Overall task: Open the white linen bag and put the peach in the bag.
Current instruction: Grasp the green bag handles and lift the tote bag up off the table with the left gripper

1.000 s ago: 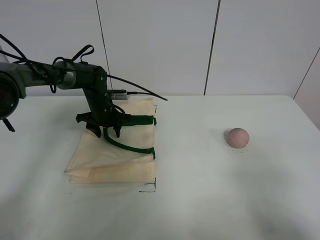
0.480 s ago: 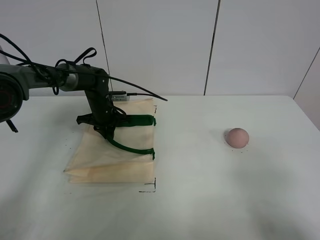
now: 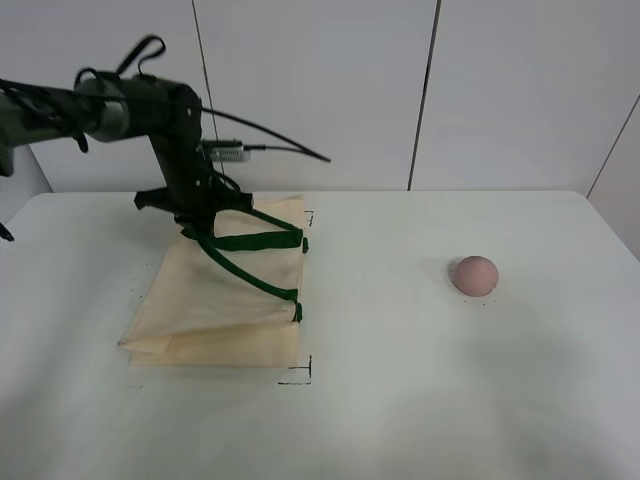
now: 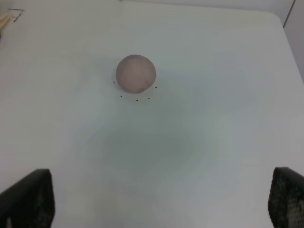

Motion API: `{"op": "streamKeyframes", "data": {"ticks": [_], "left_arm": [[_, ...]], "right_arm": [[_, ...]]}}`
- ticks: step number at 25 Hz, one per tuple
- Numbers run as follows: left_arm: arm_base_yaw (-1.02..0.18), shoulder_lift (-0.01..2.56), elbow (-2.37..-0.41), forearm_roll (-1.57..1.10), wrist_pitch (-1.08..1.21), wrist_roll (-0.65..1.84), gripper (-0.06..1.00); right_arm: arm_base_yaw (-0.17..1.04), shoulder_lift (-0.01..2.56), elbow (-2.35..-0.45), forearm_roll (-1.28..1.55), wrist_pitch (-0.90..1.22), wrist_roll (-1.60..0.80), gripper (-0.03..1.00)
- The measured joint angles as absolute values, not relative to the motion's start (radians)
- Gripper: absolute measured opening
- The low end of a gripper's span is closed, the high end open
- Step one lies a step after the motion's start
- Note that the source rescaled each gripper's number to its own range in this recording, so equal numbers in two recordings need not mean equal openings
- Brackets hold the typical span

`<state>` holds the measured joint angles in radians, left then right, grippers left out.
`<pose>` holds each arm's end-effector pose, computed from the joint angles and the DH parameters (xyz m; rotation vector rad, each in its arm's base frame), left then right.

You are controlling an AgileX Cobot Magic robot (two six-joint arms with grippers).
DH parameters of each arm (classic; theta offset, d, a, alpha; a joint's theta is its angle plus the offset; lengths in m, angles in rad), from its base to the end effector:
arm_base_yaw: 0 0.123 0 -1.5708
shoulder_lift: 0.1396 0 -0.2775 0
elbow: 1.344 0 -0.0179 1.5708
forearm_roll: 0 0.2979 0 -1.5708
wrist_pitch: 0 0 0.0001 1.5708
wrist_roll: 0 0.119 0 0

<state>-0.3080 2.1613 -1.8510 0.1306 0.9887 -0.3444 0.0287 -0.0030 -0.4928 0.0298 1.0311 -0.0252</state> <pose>0.5008 -0.1457 0.1707 0.0216 2.7633 -0.0006 0.0710 0.0051 0.2881 -0.0552 2.0180 0.0377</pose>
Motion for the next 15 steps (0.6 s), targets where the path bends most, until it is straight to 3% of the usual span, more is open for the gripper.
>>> {"op": "streamKeyframes", "data": {"ticks": [10, 15], "left_arm": [[-0.343, 2.025, -2.217, 0.072, 1.181, -0.147, 0.0], [-0.375, 1.986, -2.251, 0.072, 1.182, -0.131, 0.0]], "right_arm": [[0.029, -0.003, -0.493, 0.03, 1.031, -0.025, 1.0], [0.029, -0.003, -0.493, 0.03, 1.031, -0.025, 1.0]]}}
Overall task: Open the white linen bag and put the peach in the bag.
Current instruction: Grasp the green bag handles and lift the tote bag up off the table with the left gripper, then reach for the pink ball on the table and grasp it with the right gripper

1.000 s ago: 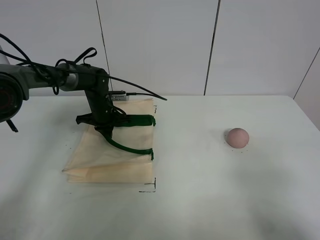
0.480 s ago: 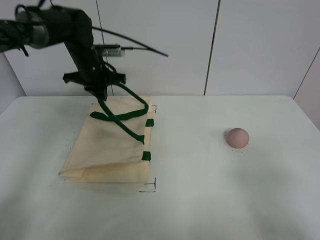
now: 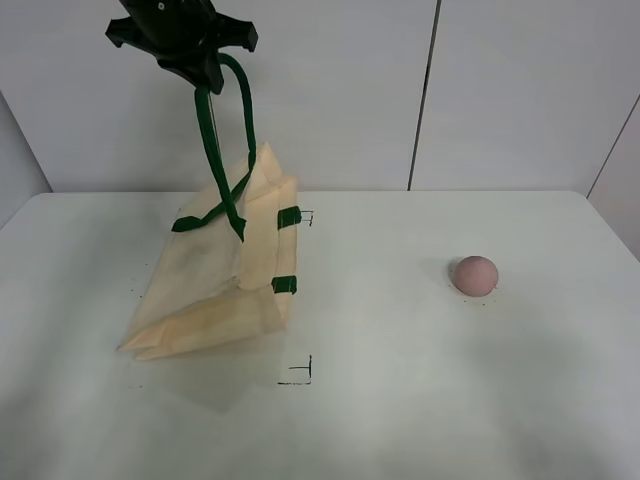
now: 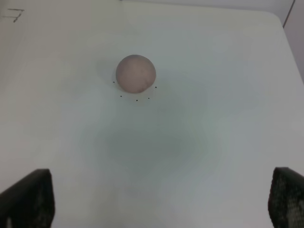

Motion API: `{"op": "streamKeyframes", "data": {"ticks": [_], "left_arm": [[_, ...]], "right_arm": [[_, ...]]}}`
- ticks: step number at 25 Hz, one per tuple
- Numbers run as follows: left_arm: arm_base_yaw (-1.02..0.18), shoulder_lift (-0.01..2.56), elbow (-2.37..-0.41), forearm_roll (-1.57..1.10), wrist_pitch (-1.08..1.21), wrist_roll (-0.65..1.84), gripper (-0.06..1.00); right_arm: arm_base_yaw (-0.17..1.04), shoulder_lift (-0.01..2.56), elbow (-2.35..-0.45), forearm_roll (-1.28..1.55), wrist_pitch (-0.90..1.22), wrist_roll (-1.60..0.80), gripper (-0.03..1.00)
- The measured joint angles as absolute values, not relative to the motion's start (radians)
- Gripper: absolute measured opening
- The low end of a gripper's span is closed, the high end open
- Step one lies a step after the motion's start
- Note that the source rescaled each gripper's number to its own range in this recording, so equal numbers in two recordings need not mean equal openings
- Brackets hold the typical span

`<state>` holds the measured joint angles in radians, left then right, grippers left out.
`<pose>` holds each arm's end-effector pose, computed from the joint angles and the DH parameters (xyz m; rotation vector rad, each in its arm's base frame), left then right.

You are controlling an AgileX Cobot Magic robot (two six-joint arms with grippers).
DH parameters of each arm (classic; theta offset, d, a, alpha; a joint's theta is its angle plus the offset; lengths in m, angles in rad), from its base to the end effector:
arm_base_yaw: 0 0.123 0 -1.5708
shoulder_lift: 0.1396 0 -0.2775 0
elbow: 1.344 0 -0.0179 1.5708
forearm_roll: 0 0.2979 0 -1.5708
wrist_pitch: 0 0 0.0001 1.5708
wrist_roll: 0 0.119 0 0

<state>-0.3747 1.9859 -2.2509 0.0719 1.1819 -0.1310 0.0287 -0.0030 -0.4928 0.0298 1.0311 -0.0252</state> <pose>0.4680 -0.1755 0.3909 0.2937 2.3841 -0.1437 0.0710 0.0051 0.2881 -0.0552 2.0180 0.0377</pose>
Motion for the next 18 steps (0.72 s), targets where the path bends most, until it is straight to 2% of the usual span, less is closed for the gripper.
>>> {"op": "streamKeyframes", "data": {"ticks": [10, 13, 18], "left_arm": [[-0.381, 1.922, -2.25, 0.072, 1.182, -0.122, 0.0], [-0.381, 1.921, -2.25, 0.073, 1.182, -0.119, 0.0], [-0.381, 1.921, -2.25, 0.075, 1.182, -0.119, 0.0]], "right_arm": [[0.029, 0.049, -0.495, 0.03, 1.029, -0.025, 1.0], [0.029, 0.197, -0.517, 0.039, 0.981, -0.025, 1.0], [0.029, 0.614, -0.627, 0.081, 0.829, -0.025, 1.0]]}}
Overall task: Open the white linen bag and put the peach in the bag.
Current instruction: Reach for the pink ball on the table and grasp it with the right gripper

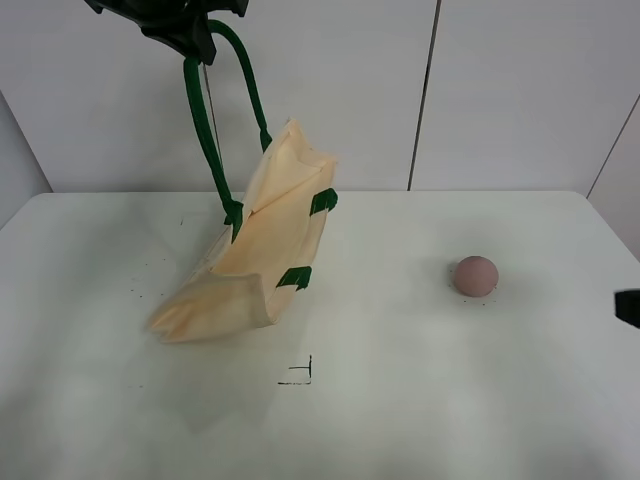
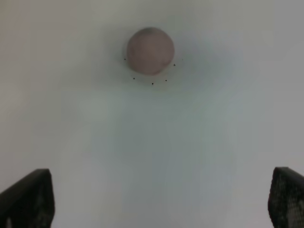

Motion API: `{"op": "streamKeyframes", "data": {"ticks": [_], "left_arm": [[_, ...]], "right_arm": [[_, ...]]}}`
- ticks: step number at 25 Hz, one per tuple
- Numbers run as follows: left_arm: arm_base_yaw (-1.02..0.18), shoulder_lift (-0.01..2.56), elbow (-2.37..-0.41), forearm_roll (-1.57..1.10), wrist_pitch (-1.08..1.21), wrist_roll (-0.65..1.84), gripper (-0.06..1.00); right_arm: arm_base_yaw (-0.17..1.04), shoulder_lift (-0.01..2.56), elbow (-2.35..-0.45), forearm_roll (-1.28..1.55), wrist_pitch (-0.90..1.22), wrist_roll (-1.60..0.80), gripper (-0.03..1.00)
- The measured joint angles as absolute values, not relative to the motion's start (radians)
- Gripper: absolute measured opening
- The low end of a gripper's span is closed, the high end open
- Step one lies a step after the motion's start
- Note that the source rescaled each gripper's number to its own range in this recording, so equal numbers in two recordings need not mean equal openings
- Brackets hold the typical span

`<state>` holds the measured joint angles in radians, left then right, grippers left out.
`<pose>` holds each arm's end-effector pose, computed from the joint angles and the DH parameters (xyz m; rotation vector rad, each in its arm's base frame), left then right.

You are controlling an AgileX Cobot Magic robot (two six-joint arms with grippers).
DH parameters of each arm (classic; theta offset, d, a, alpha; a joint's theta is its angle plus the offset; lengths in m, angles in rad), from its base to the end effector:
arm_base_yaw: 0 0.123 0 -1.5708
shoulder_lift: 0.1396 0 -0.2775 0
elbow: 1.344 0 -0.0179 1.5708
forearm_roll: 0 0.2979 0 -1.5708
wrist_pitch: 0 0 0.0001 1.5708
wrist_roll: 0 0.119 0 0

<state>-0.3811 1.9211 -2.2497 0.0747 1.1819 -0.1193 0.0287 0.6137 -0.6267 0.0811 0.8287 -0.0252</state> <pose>0.4499 -0.1714 0.4223 0.3040 2.3189 -0.1544 0.1806 0.0123 0.2814 -0.0297 2.2979 0.0987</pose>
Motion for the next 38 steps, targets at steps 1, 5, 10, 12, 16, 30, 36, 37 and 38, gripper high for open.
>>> {"op": "streamKeyframes", "data": {"ticks": [1, 5, 10, 12, 16, 30, 36, 37, 38], "left_arm": [[-0.381, 1.921, -2.25, 0.075, 1.182, -0.119, 0.0], [-0.381, 1.921, -2.25, 0.075, 1.182, -0.119, 0.0], [-0.381, 1.921, -2.25, 0.075, 1.182, -0.119, 0.0], [-0.381, 1.921, -2.25, 0.075, 1.182, -0.119, 0.0], [-0.381, 1.921, -2.25, 0.075, 1.182, -0.119, 0.0], [-0.381, 1.921, -2.25, 0.074, 1.182, -0.118, 0.0], [-0.381, 1.921, -2.25, 0.072, 1.182, -0.118, 0.0], [-0.381, 1.921, -2.25, 0.072, 1.182, -0.118, 0.0], [-0.381, 1.921, -2.25, 0.072, 1.182, -0.118, 0.0]], "right_arm": [[0.029, 0.717, -0.657, 0.083, 0.805, -0.025, 1.0], [0.029, 1.132, -0.843, 0.083, 0.77, -0.026, 1.0], [0.029, 1.561, -1.132, 0.083, 0.78, -0.042, 1.0], [0.04, 1.703, -1.237, 0.083, 0.797, -0.057, 1.0], [0.092, 1.886, -1.39, 0.079, 0.815, -0.063, 1.0], [0.102, 2.155, -1.457, 0.075, 0.731, -0.036, 1.0], [0.102, 2.183, -1.457, 0.075, 0.71, -0.033, 0.98], [0.102, 2.187, -1.457, 0.075, 0.71, -0.033, 0.93], [0.102, 2.188, -1.457, 0.074, 0.71, -0.033, 0.84]]}}
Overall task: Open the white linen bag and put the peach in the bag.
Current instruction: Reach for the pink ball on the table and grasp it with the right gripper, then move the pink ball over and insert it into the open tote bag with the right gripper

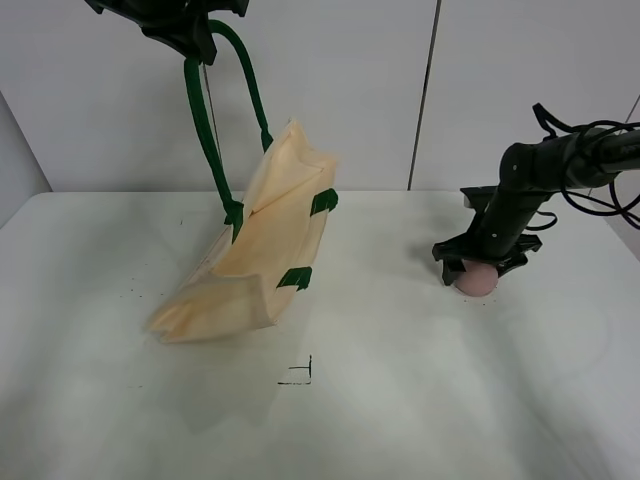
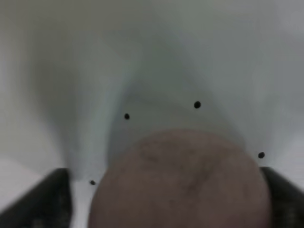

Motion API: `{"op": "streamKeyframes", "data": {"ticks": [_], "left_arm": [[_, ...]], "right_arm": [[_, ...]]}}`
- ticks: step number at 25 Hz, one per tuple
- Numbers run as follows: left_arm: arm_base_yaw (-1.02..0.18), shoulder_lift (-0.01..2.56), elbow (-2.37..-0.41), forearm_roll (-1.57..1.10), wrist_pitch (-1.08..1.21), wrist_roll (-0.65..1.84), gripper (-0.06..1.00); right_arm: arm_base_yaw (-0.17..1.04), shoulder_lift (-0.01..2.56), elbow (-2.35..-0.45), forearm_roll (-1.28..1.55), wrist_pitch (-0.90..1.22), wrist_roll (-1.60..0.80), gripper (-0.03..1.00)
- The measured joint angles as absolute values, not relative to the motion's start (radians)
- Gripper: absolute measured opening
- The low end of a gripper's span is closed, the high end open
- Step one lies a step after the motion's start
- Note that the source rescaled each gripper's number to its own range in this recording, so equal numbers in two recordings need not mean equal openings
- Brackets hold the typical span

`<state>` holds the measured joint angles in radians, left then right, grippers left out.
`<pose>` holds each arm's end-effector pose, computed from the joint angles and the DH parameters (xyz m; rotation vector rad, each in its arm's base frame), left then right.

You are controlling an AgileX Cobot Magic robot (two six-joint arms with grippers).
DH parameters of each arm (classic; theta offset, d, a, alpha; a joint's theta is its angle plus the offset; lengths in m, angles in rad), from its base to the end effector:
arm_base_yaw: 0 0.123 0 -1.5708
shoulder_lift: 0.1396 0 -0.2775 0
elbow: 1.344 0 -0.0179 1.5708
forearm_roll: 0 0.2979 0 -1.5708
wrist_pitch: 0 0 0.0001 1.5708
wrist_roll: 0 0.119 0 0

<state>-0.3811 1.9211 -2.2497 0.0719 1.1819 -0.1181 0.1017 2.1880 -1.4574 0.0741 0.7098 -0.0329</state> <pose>0.4498 -0.1717 0.4222 0.3055 2.3192 -0.1573 0.4623 0.0530 0.0443 -0.1223 2.9222 0.0905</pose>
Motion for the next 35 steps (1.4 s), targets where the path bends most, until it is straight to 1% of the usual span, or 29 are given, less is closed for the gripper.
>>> {"op": "streamKeyframes", "data": {"ticks": [2, 4, 5, 6, 7, 11, 16, 18, 21, 29, 32, 35], "left_arm": [[-0.381, 1.921, -2.25, 0.072, 1.182, -0.118, 0.0], [-0.381, 1.919, -2.25, 0.072, 1.182, -0.118, 0.0], [-0.381, 1.917, -2.25, 0.072, 1.182, -0.118, 0.0], [-0.381, 1.913, -2.25, 0.072, 1.182, -0.118, 0.0], [-0.381, 1.911, -2.25, 0.072, 1.182, -0.118, 0.0], [-0.381, 1.903, -2.25, 0.072, 1.182, -0.118, 0.0], [-0.381, 1.901, -2.25, 0.072, 1.182, -0.118, 0.0], [-0.381, 1.901, -2.25, 0.072, 1.182, -0.118, 0.0], [-0.381, 1.901, -2.25, 0.072, 1.182, -0.118, 0.0], [-0.381, 1.901, -2.25, 0.072, 1.182, -0.118, 0.0], [-0.381, 1.901, -2.25, 0.072, 1.182, -0.118, 0.0], [-0.381, 1.901, -2.25, 0.072, 1.182, -0.118, 0.0]], "right_arm": [[0.102, 2.189, -1.458, 0.068, 0.708, -0.033, 0.58], [0.102, 2.183, -1.46, 0.069, 0.708, -0.033, 0.2], [0.102, 2.176, -1.461, 0.075, 0.709, -0.033, 0.1], [0.102, 2.166, -1.461, 0.081, 0.71, -0.034, 0.03], [0.102, 2.159, -1.461, 0.091, 0.71, -0.043, 0.0], [0.102, 2.109, -1.491, 0.206, 0.742, -0.121, 0.0], [0.103, 2.023, -1.635, 0.491, 0.898, -0.299, 0.0], [0.119, 2.01, -1.702, 0.582, 0.951, -0.349, 0.0], [0.181, 2.006, -1.782, 0.66, 0.975, -0.386, 0.0], [0.43, 2.049, -1.806, 0.675, 0.778, -0.399, 0.0], [0.489, 2.105, -1.806, 0.675, 0.72, -0.399, 0.0], [0.517, 2.162, -1.806, 0.676, 0.69, -0.399, 0.0]]}}
